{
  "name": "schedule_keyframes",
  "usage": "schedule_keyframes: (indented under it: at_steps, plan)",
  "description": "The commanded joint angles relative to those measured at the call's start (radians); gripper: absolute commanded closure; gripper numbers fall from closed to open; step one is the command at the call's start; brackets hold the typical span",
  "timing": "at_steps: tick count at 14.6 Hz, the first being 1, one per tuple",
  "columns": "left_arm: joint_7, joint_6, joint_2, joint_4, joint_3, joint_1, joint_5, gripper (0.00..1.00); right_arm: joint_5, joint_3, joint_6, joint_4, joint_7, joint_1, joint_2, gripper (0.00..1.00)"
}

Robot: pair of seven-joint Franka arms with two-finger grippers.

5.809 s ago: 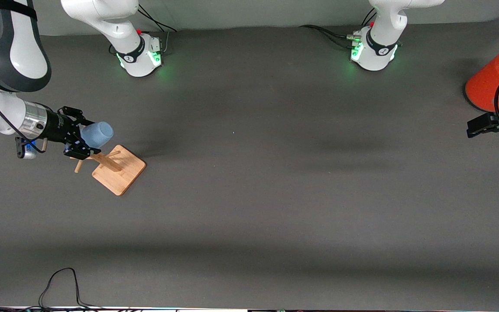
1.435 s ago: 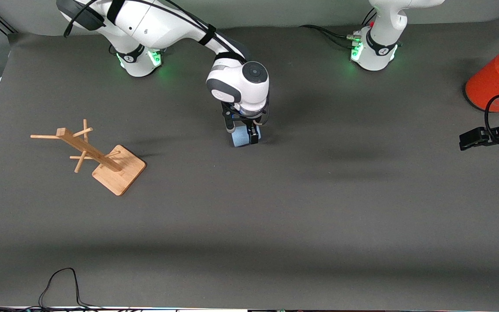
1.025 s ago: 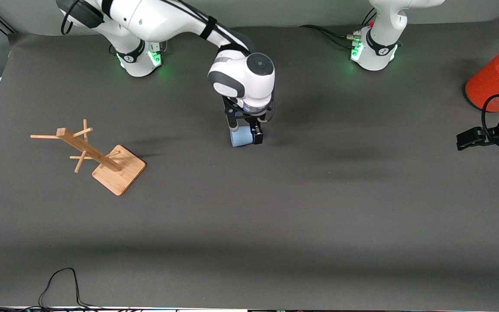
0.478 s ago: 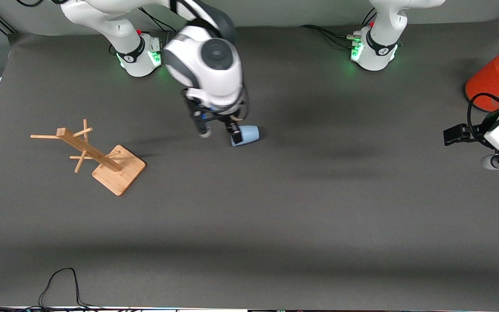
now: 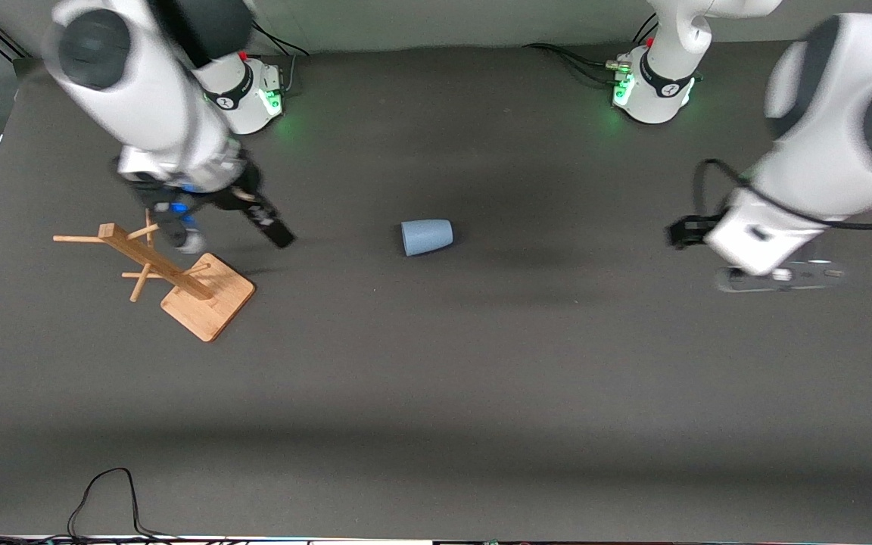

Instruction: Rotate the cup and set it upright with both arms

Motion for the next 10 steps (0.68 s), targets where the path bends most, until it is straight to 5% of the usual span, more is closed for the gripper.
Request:
schedule_keyframes:
  at_steps: [1,5,10]
  plan:
    - [-0.29,0.067,0.084,0.028,-0.145,-0.014,0.01,0.0,0.029,-0.099,-0.031,-0.043,-0.23,0.01,-0.089,0.0]
    - [-0.587,0.203,0.245,0.115,-0.226,-0.14,0.11,0.0,0.029,-0.239,-0.036,-0.045,-0.55,0.01,-0.146,0.0]
    - [-0.931,0.196,0.573,0.417,-0.219,-0.469,0.327,0.0,0.026,-0.316,-0.066,-0.074,-0.702,0.012,-0.197,0.0]
